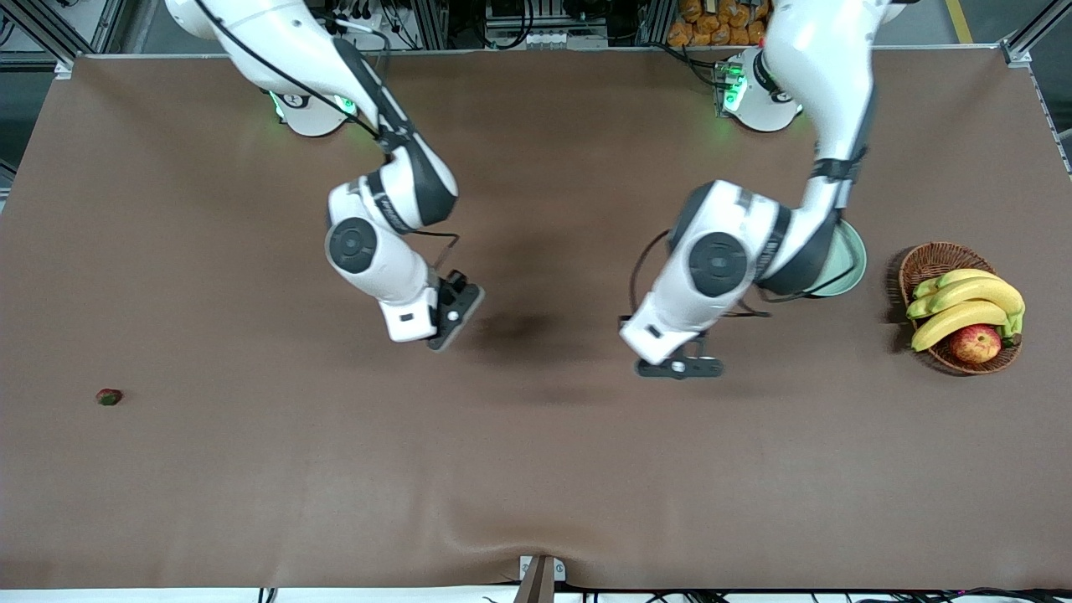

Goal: Collect all strawberries into plate
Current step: 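Carry the strawberry to the plate while the right gripper sets another down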

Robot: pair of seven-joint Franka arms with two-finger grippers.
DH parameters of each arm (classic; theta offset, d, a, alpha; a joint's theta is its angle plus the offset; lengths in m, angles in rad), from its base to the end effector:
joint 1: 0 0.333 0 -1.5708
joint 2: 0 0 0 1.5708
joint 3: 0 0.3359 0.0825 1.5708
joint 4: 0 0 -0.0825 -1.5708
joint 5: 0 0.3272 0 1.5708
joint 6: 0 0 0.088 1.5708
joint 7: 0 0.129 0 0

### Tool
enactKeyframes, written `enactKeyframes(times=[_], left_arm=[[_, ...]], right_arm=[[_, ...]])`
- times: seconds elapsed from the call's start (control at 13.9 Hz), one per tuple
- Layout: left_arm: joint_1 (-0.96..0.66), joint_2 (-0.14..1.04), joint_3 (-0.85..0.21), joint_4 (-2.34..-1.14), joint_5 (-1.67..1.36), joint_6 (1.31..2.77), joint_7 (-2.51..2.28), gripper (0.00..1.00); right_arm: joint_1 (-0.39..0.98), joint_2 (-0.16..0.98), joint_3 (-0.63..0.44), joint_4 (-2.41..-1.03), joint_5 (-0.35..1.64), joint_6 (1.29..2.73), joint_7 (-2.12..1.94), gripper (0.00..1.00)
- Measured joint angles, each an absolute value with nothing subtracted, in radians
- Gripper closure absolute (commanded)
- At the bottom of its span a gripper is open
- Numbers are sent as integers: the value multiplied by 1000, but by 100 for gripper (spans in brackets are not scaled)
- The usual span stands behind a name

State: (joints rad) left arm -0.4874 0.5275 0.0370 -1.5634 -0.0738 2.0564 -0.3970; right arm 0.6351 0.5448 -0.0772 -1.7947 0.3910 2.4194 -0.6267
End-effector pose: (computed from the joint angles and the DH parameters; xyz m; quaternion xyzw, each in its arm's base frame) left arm 0.5802 -0.2907 0.3590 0.9995 -0.0113 -0.0249 0.0140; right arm 0.5330 0.3476 0.2894 -0.8908 -0.4377 -0.0459 0.1133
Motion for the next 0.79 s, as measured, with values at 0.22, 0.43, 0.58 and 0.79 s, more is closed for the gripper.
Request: enactKeyframes(times=[0.22, 0.43, 0.58, 0.79], left_arm=[[-389, 452, 36, -1684, -74, 2076, -264, 100], [-312, 356, 35, -1855, -74, 2147, -151, 100], [-267, 295, 35, -1953, -74, 2162, -97, 100], [-184, 214, 33, -2090, -74, 2168, -12, 100]], right_arm=[[708, 674, -76, -1662, 494, 2484, -579, 100], [794, 793, -76, -1516, 500, 2507, -381, 100], [837, 855, -77, -1435, 500, 2519, -277, 100], [880, 934, -78, -1359, 500, 2575, -179, 70]])
